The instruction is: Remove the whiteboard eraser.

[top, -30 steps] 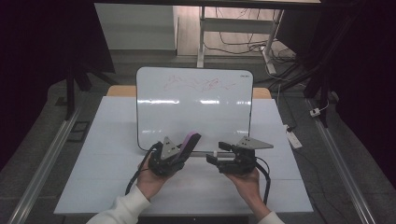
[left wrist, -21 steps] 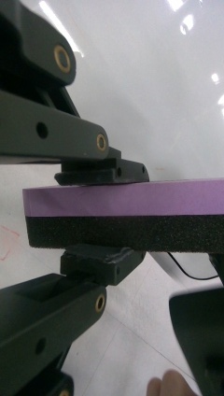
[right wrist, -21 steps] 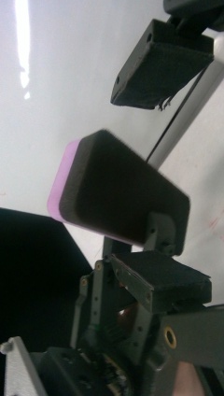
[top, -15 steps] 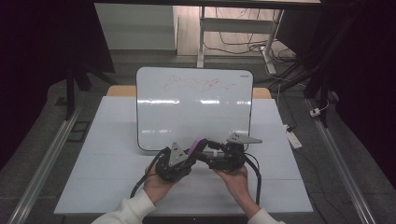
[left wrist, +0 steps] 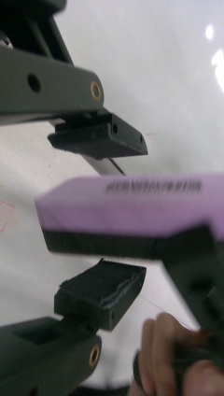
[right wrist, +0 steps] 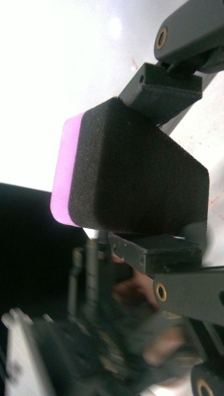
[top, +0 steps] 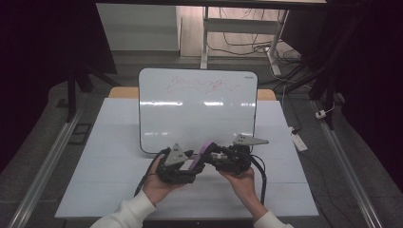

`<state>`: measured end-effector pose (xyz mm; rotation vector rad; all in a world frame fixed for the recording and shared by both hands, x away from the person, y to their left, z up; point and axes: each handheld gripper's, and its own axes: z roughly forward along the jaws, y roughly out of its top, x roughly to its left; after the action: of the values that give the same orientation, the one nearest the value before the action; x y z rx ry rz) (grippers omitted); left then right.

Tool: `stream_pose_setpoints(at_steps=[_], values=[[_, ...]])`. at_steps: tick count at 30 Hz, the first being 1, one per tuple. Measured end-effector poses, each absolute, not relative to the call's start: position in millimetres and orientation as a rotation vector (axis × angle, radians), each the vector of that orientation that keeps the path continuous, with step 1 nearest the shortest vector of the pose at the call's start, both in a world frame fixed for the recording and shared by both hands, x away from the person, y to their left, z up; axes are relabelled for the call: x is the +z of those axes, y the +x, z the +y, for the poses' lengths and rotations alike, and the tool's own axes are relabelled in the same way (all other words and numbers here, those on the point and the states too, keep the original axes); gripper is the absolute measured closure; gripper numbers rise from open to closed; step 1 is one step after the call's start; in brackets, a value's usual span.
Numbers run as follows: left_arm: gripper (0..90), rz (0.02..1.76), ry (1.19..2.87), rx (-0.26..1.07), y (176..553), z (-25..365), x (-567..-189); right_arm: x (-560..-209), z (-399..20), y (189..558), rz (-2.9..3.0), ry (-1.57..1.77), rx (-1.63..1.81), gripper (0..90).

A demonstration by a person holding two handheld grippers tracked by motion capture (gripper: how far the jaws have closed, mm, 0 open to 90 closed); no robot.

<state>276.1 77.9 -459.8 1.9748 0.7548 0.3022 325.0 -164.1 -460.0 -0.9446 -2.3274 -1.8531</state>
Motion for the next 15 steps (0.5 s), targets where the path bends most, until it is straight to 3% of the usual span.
stream_pose_setpoints(at_steps=[5, 15], values=[[30.0, 0.712, 1.949, 0.128, 288.8, 92.1, -459.3, -460.0, -167.0, 327.0, -2.337, -0.844, -1.844, 38.3], [29.6, 0.562, 2.018, -0.092, 306.0, 84.4, -467.9, -459.3, -164.0, 325.5, -2.347, -0.661, -1.833, 38.2]])
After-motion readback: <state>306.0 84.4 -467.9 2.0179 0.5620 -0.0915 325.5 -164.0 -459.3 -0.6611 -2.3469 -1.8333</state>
